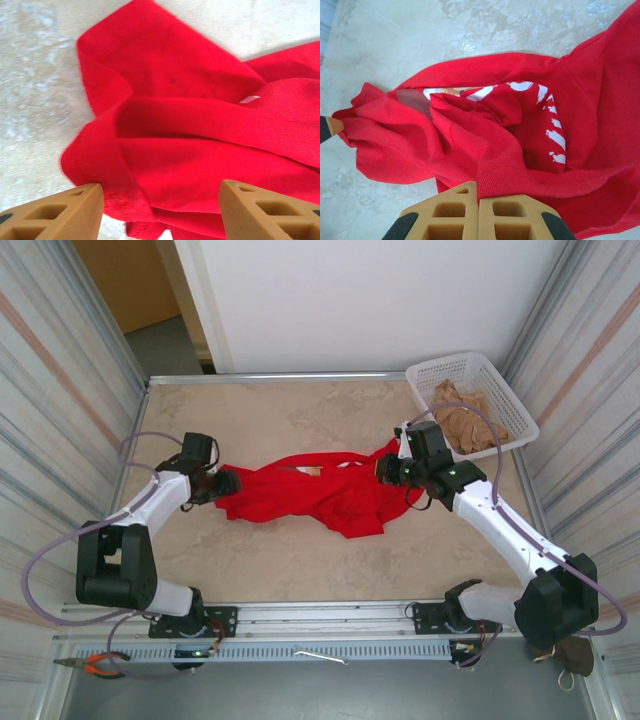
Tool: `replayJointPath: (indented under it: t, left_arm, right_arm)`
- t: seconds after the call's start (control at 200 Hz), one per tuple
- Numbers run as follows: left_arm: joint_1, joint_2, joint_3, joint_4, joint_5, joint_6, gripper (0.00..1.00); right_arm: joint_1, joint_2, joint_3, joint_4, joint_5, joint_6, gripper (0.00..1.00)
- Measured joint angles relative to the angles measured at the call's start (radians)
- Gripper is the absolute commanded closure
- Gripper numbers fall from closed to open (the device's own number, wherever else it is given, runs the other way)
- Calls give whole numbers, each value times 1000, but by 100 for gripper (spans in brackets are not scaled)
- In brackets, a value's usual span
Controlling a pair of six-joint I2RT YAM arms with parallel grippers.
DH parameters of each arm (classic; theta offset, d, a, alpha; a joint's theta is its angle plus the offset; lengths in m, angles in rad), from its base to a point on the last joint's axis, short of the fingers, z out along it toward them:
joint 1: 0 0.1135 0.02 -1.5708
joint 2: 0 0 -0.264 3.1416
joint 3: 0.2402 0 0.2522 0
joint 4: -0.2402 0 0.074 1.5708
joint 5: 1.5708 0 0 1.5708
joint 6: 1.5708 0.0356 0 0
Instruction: Fold the inside-out t-shirt
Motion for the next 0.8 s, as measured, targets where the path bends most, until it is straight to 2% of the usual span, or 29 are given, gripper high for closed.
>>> replayJointPath:
  t: [0.175, 0.261, 0.386, 0.466, 0.566, 0.701, 0.802]
  left_arm:
    - [2, 12, 0, -19, -71, -1, 37]
    - [2, 32, 0, -19, -84, -1, 43]
    - [3, 78, 6, -19, -95, 2, 60]
    - [3, 103, 9, -18, -101, 4, 80]
    - [6, 112, 10, -19, -102, 3, 100]
    - [28, 108, 46, -45, -100, 11, 100]
    - [78, 72, 138, -93, -63, 19, 100]
  right_arm:
    - [-7, 0, -2, 0, -4, 0, 100]
    - [-9, 0, -2, 0, -4, 0, 100]
    - [-11, 0, -2, 0, -8, 0, 100]
    - [-13, 0, -2, 0, -13, 0, 100]
    - [-15, -1, -2, 0, -21, 1, 100]
    - [-44, -2, -2, 0, -43, 0, 100]
    - [-132, 6, 47, -34, -103, 0, 100]
